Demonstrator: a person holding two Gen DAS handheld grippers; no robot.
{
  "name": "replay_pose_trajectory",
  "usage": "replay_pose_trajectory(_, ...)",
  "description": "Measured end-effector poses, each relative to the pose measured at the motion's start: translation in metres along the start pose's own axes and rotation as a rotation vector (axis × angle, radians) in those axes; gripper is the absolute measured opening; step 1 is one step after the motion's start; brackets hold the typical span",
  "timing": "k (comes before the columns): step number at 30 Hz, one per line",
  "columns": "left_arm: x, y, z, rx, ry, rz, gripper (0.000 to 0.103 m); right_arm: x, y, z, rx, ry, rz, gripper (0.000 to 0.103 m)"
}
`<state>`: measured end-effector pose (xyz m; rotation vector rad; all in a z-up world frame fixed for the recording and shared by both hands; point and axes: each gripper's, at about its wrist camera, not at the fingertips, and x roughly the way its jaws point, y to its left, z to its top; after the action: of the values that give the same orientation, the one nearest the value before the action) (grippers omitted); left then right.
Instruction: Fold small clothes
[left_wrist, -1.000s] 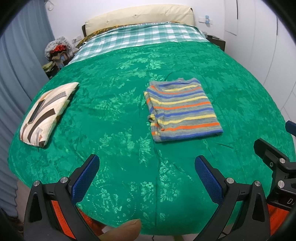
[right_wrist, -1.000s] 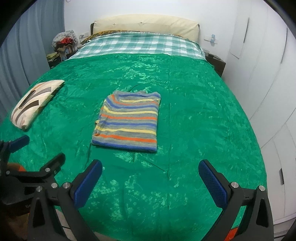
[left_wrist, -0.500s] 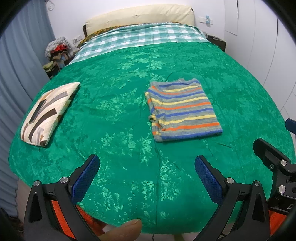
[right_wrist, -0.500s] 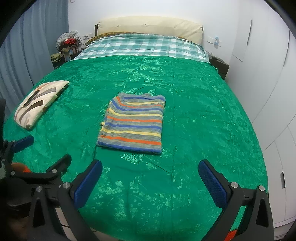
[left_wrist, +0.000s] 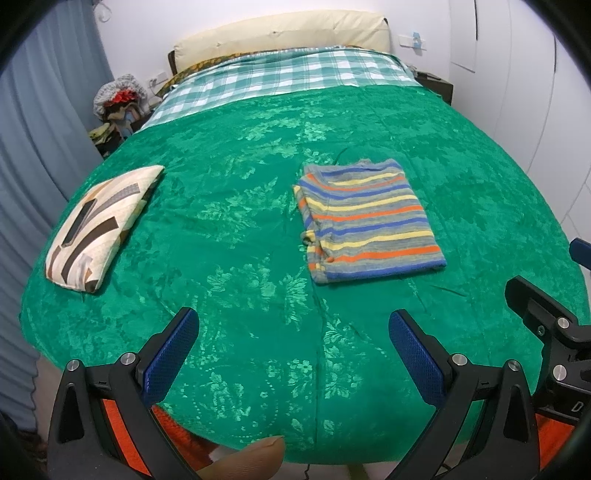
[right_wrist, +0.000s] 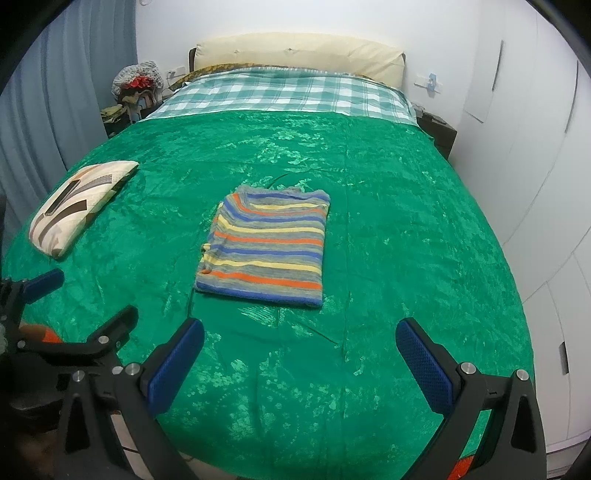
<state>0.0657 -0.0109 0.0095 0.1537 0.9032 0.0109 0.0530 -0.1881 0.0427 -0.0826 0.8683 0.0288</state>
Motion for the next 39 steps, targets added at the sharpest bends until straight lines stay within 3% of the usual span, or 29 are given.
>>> replay_pose_trajectory(39,-0.0018,0.009,0.0018,-0.027,0.011,0.005,0.103,0.0022,-0.0002,-0.0001,0.015,0.012,0.004,0.102)
